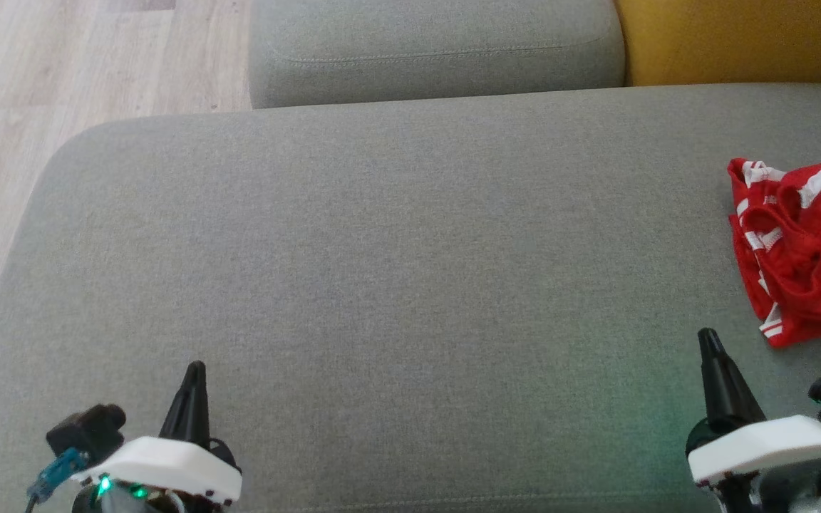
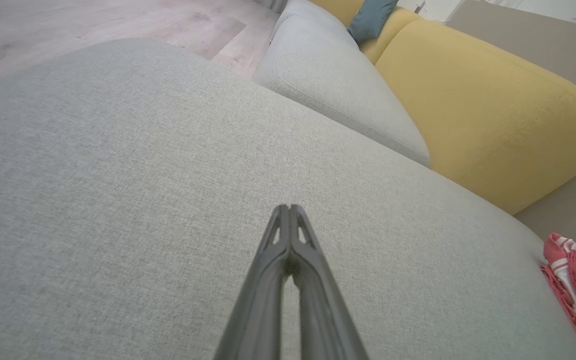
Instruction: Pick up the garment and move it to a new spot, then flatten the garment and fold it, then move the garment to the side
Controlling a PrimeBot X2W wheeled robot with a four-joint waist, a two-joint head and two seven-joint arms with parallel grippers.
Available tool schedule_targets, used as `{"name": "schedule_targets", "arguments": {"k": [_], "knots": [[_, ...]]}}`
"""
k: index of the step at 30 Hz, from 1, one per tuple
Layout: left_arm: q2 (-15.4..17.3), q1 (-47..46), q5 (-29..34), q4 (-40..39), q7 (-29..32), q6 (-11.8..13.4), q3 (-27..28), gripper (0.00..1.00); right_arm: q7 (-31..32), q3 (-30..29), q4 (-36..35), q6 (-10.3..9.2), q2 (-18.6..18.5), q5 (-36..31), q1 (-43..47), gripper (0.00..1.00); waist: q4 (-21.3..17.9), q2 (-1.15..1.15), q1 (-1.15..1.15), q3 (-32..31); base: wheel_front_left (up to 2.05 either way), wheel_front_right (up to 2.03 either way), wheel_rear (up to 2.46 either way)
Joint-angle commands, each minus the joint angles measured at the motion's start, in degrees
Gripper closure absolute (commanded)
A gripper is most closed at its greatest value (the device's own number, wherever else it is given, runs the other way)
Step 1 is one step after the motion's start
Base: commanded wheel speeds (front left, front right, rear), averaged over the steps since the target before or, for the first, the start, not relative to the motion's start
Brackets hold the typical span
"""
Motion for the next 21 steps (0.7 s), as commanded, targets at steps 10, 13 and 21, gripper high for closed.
{"name": "schedule_targets", "arguments": {"k": [10, 13, 21], "knots": [[0.1, -3.8, -7.6, -1.1, 1.5, -1.7, 2.8, 1.0, -0.5, 0.0, -0.2, 0.09, -1.3, 8.1, -4.5, 1.0, 0.0, 0.0, 0.0, 0.0, 0.0, 0.0, 0.0], [0.0, -4.0, -9.6, -0.9, 1.9, -2.0, 3.2, 1.0, -0.4, 0.0, 0.2, 0.09, -1.3, 10.2, -4.8, 1.0, 0.0, 0.0, 0.0, 0.1, 0.0, 0.0, 0.0], [-0.3, -4.7, -15.0, -0.6, 3.1, -3.0, 4.5, 1.0, -0.4, -0.2, 1.4, 0.1, -1.4, 15.7, -5.7, 1.0, 0.1, 0.0, 0.0, 0.1, 0.0, 0.0, 0.0]]}}
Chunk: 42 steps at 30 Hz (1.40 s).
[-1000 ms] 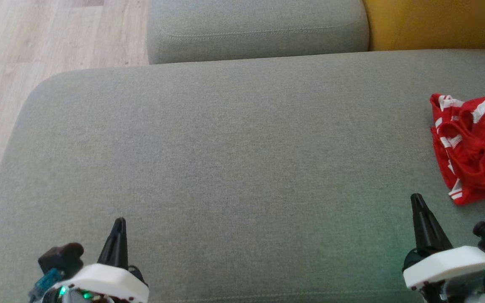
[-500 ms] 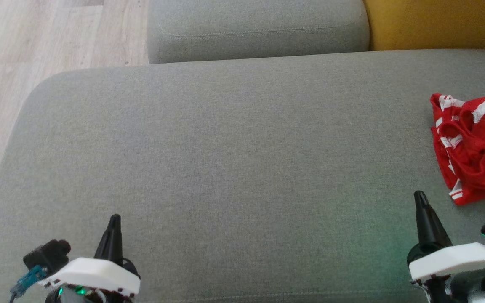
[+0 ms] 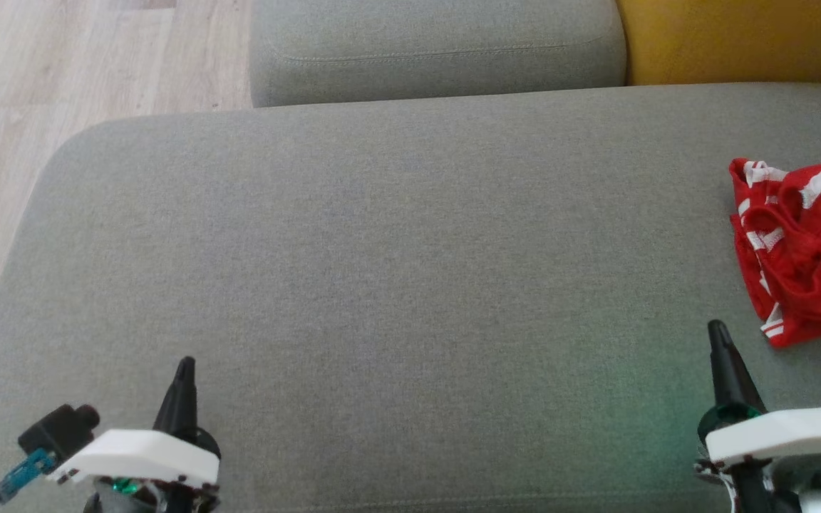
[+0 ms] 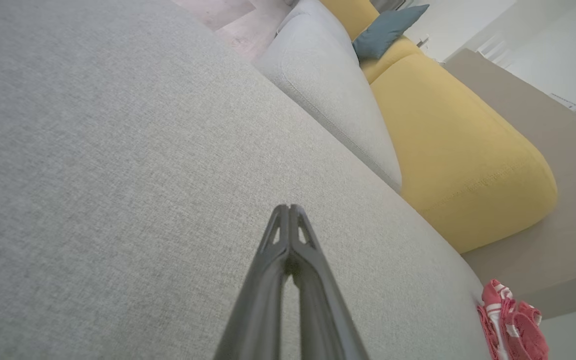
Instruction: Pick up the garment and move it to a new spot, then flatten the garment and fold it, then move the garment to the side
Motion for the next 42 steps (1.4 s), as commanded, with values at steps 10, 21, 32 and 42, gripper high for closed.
{"name": "schedule_targets", "arguments": {"k": [10, 21, 32, 42], "knots": [[-0.1, -4.2, -8.3, -1.2, 1.8, -1.7, 3.6, 1.0, -0.2, -0.1, -0.1, 0.12, -1.4, 8.8, -4.6, 1.0, 0.0, 0.0, 0.0, 0.0, 0.0, 0.0, 0.0], [-0.6, -5.2, -15.6, -0.7, 3.5, -3.0, 5.4, 1.0, 0.0, -0.4, 1.4, 0.14, -1.5, 16.3, -5.8, 1.0, 0.1, 0.0, 0.0, 0.1, 0.0, 0.0, 0.0], [-1.1, -6.2, -22.8, -0.2, 5.2, -4.4, 7.2, 1.0, 0.2, -0.9, 3.0, 0.16, -1.5, 23.8, -7.1, 1.0, 0.1, 0.0, 0.0, 0.1, 0.0, 0.0, 0.0], [-1.5, -7.0, -29.3, 0.3, 6.8, -5.6, 8.9, 1.0, 0.4, -1.3, 4.4, 0.18, -1.5, 30.5, -8.2, 1.0, 0.2, 0.0, 0.0, 0.2, 0.0, 0.0, 0.0]]}}
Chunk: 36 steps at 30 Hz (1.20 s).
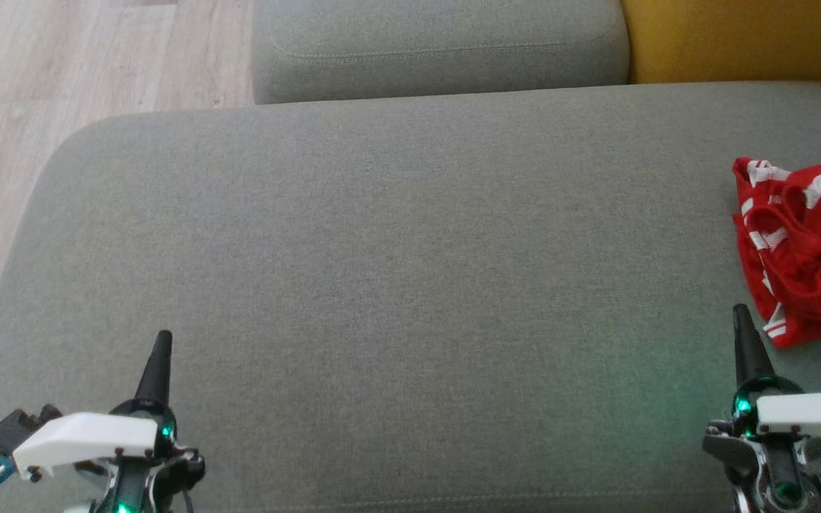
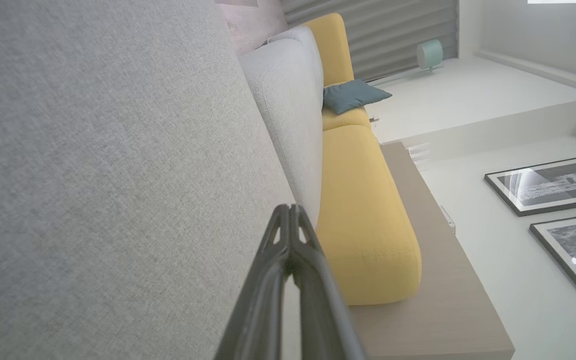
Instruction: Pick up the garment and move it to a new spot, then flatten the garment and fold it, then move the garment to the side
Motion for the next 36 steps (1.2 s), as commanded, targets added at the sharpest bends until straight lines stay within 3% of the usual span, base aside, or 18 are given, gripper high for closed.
{"name": "schedule_targets", "arguments": {"k": [1, 23, 36], "knots": [[0.2, -3.6, -2.0, -1.6, 0.6, -0.7, 2.3, 1.0, 0.4, 0.6, -1.3, 0.18, -1.3, 2.1, -3.4, 1.0, 0.0, 0.0, 0.0, 0.0, 0.0, 0.0, 0.0], [-0.8, -5.5, -16.1, -0.5, 4.1, -3.4, 6.0, 1.0, 0.9, -0.3, 1.7, 0.22, -1.3, 16.9, -5.9, 1.0, 0.1, 0.0, 0.0, 0.1, 0.0, 0.0, 0.0], [-1.0, -5.5, -16.0, -0.5, 4.3, -3.4, 6.3, 1.0, 1.1, -0.6, 1.8, 0.22, -1.1, 16.6, -5.9, 1.0, 0.1, 0.0, 0.0, 0.1, 0.0, 0.0, 0.0]]}}
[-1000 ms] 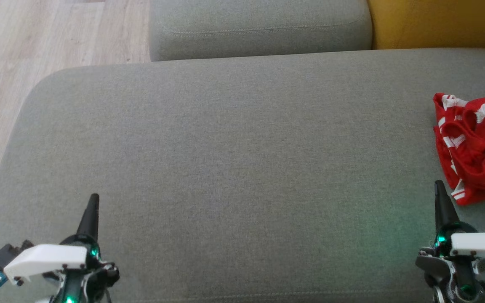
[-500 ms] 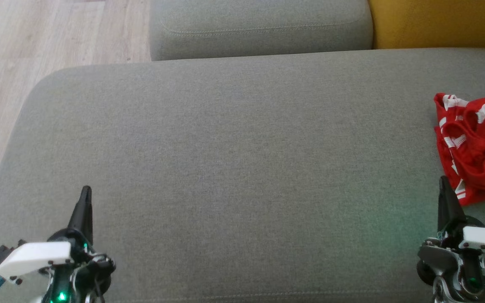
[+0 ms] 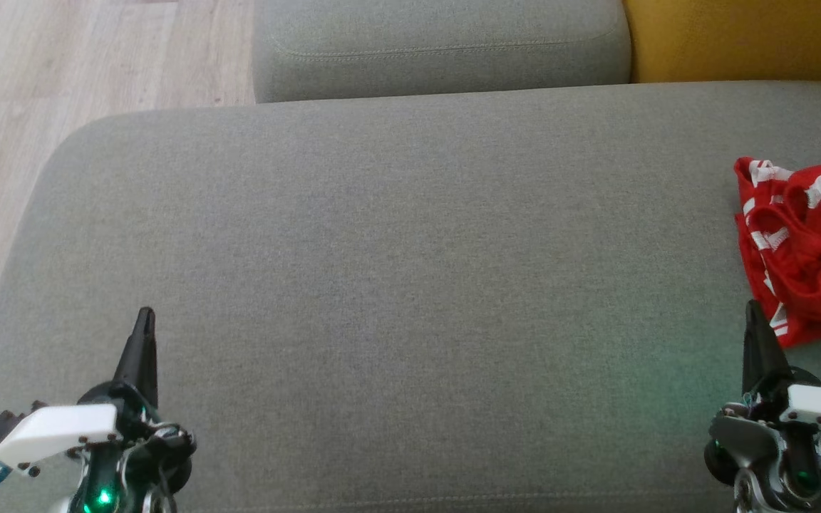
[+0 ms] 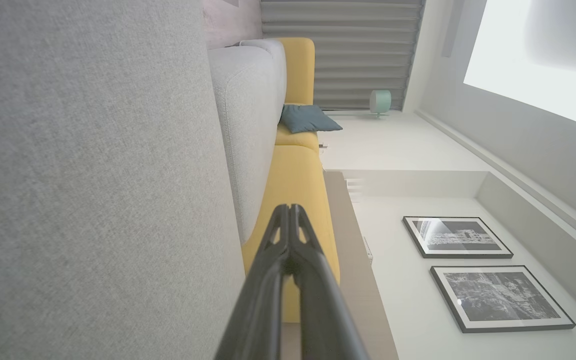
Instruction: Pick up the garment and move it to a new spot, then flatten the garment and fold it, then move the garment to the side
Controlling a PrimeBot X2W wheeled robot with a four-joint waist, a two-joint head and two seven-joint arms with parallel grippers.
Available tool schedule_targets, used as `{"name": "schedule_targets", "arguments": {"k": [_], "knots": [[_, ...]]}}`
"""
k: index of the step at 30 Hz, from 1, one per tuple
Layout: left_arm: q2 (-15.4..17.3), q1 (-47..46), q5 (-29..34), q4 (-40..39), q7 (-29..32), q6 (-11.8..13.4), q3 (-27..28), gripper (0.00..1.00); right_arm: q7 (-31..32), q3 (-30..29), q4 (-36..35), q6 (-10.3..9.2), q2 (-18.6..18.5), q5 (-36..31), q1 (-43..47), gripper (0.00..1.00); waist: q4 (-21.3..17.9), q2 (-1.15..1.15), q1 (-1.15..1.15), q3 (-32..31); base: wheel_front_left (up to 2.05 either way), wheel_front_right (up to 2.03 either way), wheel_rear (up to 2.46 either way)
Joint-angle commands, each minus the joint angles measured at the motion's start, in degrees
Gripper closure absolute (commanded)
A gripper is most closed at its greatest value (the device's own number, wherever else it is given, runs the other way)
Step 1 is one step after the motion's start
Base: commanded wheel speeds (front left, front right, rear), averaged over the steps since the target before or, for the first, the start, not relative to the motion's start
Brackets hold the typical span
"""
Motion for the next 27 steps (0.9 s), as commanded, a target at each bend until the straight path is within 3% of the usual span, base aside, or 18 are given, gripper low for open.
{"name": "schedule_targets", "arguments": {"k": [1, 27], "knots": [[0.5, -3.0, -0.1, -1.5, 0.2, -0.4, 2.4, 1.0, 0.5, 1.0, -1.8, 0.22, -1.0, 0.2, -3.1, 1.0, 0.0, 0.0, 0.0, 0.0, 0.0, 0.0, 0.0], [0.2, -3.1, 0.2, -1.5, 0.5, -0.4, 2.7, 1.0, 0.9, 0.6, -1.8, 0.22, -0.7, -0.2, -3.1, 1.0, 0.0, 0.0, 0.0, 0.0, 0.0, 0.0, 0.0]]}}
